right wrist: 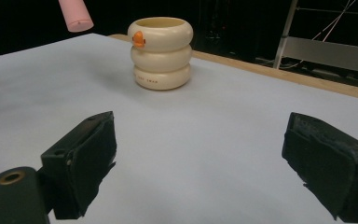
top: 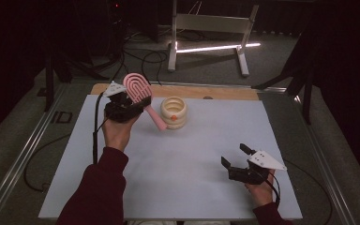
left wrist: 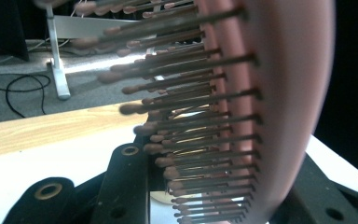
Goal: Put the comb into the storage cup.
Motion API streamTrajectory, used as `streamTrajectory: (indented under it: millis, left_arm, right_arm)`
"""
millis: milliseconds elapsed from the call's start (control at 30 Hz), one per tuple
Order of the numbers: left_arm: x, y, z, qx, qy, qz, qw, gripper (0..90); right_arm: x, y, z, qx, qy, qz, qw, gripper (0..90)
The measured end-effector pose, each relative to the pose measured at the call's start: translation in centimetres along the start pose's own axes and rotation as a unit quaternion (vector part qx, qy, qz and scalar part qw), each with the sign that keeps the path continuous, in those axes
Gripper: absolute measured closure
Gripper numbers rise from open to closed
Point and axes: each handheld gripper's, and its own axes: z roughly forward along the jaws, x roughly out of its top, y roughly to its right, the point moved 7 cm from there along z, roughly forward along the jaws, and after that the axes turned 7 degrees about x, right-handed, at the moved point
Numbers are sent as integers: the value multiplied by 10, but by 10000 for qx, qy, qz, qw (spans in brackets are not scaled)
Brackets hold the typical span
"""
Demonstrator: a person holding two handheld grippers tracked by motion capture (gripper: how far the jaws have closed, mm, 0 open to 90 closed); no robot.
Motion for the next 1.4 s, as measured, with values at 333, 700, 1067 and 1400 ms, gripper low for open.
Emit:
streamTrajectory:
  millis: [333, 700, 1067, 1400]
  left_arm:
    - [5, -5, 2, 88, 70, 57, 9999, 645]
    - [14, -10, 3, 210, 150, 70, 9996, 645]
    - [26, -8, 9, 245, 210, 135, 9994, 645]
    - [36, -9, 16, 405, 198, 116, 9989, 644]
  right_arm:
    - [-2, -2, 2, 39, -38, -38, 10000, 97]
    - [-4, -3, 3, 36, -70, -73, 9999, 97]
    - [-5, -3, 3, 27, -84, -77, 9999, 98]
    - [-5, -2, 3, 21, -87, -68, 9999, 98]
